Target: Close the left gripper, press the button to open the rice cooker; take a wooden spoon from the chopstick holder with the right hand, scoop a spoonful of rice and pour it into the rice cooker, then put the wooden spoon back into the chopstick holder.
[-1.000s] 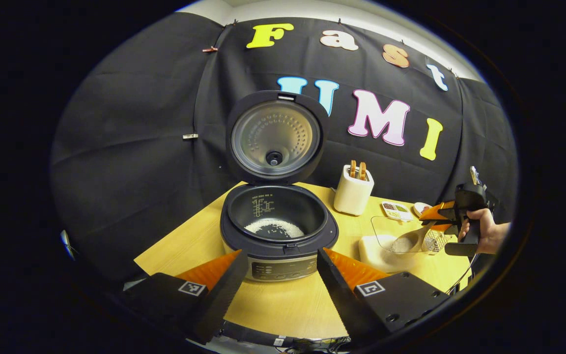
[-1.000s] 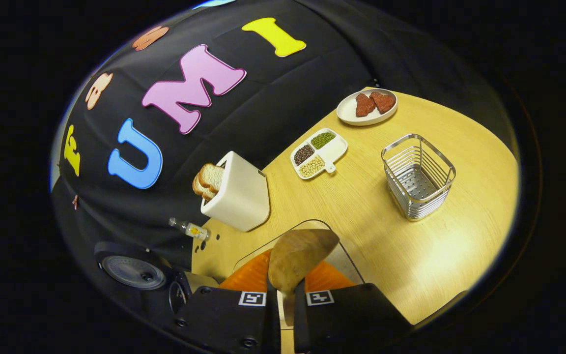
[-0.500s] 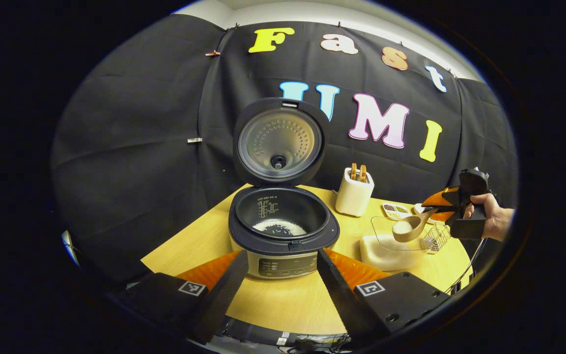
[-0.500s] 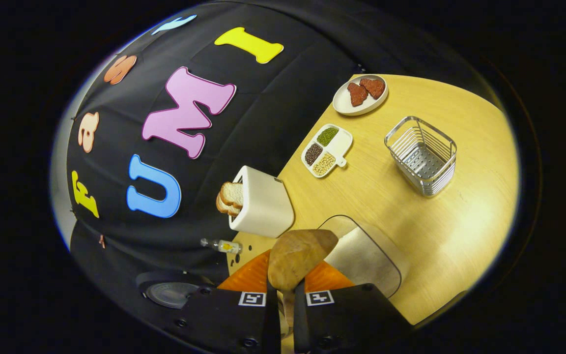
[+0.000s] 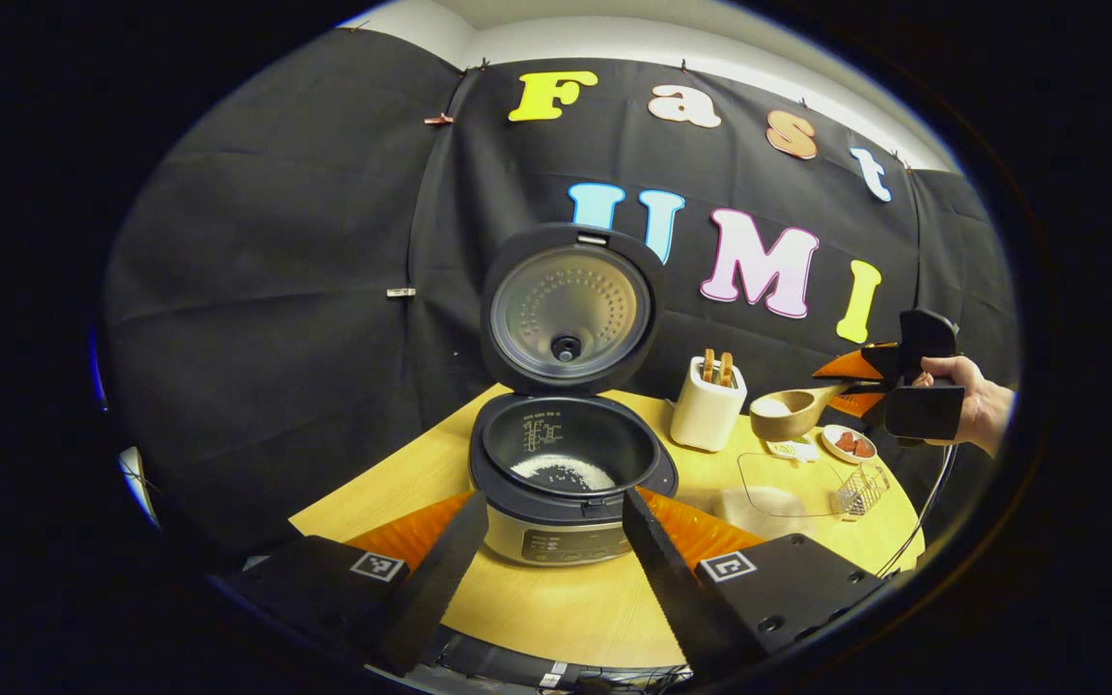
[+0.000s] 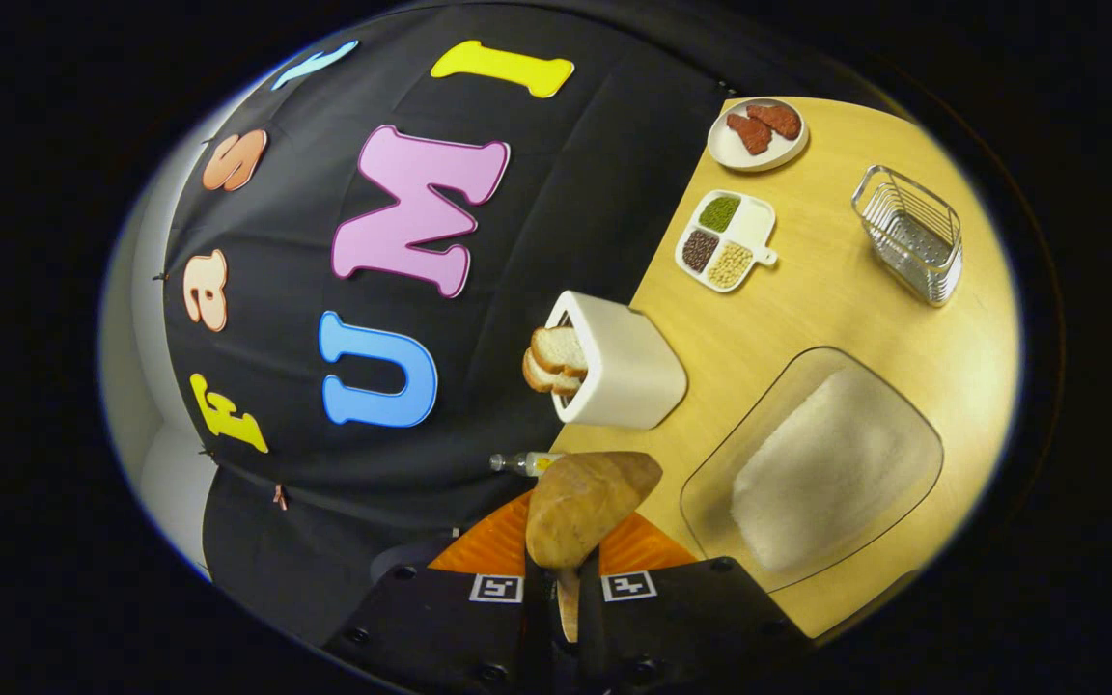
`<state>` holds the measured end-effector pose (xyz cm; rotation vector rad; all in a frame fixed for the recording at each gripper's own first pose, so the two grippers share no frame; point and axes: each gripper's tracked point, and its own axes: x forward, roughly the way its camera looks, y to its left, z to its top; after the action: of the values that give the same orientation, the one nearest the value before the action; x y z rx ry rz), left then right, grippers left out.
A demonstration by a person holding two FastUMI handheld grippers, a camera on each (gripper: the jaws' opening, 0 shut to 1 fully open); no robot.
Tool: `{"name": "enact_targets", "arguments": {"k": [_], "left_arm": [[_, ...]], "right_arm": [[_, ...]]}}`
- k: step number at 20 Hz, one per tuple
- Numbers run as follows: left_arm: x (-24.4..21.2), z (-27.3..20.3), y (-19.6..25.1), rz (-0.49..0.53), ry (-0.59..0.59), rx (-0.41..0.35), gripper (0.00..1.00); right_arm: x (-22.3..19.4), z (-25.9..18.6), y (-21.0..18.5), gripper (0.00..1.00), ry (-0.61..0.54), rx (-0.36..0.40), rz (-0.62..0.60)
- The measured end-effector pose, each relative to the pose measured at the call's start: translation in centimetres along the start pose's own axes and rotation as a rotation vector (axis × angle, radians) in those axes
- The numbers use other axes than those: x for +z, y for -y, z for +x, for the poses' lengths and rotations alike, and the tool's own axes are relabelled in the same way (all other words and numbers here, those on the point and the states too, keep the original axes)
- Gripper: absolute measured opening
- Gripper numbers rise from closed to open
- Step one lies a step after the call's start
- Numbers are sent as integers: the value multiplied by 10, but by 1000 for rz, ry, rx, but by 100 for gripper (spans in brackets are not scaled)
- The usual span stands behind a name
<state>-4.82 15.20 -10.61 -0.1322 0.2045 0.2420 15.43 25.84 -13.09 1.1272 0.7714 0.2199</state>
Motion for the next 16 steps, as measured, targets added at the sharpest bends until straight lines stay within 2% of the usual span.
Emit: {"name": "enact_targets", "arguments": {"k": [5, 9, 11, 16], "left_arm": [[3, -1, -21, -31, 7, 39, 95], [-1, -2, -39, -40, -5, 67, 95], [-2, -3, -49, -46, -9, 78, 95], [-1, -5, -70, -44, -10, 111, 95]], "right_arm": [[-59, 24, -33, 15, -91, 41, -32], [-107, 44, -55, 15, -140, 73, -111], [-131, 54, -66, 14, -154, 96, -216], [-190, 78, -74, 14, -173, 150, -627]]}}
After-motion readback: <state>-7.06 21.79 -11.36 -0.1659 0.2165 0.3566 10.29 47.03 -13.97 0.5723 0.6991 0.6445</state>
